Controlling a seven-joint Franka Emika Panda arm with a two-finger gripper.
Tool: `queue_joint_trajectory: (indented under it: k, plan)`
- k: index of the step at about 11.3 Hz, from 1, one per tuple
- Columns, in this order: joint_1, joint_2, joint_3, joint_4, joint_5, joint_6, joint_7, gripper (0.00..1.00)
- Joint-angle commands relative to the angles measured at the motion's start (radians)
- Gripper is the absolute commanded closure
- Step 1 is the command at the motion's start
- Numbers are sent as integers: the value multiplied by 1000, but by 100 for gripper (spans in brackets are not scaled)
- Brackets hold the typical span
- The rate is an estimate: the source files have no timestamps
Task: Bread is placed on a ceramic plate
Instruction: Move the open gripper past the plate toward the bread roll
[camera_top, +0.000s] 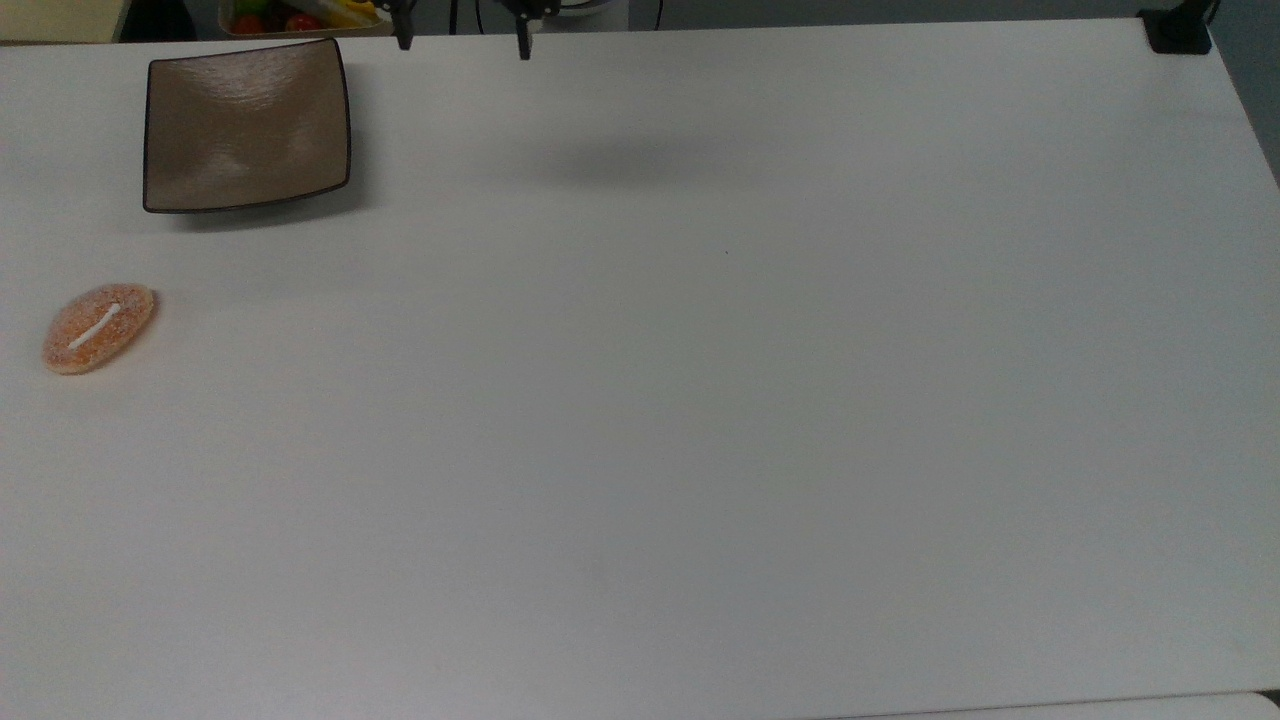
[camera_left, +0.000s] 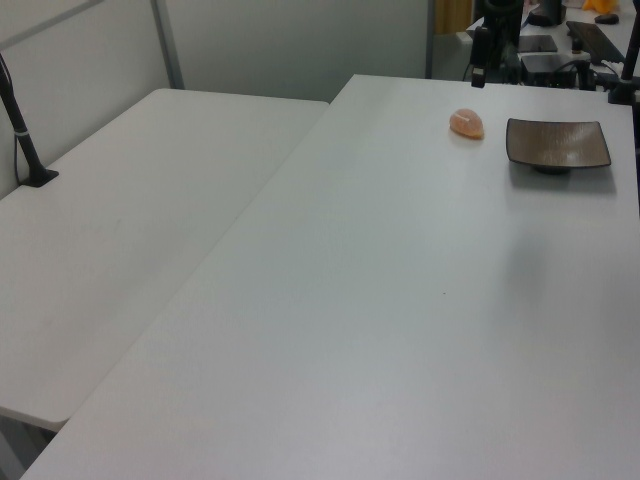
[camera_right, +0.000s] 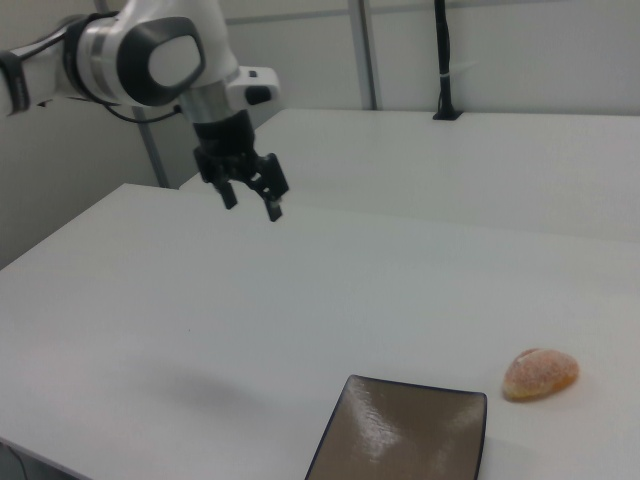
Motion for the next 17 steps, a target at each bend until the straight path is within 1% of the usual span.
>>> queue_joint_trajectory:
  k: [1, 2, 4, 6, 8, 9, 10, 11, 12, 13, 15, 17]
  plan:
    - [-11, 55, -101, -2, -2, 131, 15, 0]
    - [-11, 79, -136, -2, -2, 184, 13, 0]
    - [-20, 144, -185, -2, -2, 274, 15, 0]
    - [-51, 184, -237, -4, 9, 357, 16, 0]
    - [-57, 221, -300, -17, 32, 461, 18, 0]
    - [-63, 253, -332, -20, 79, 533, 18, 0]
    - [-69, 281, -359, -20, 149, 587, 27, 0]
    - [-71, 304, -385, -19, 188, 638, 30, 0]
    - [-71, 326, -403, -20, 201, 682, 47, 0]
    - [-72, 353, -409, -20, 202, 722, 65, 0]
    - [-101, 413, -413, -22, 202, 823, 113, 0]
    - [-108, 471, -413, -25, 202, 871, 140, 0]
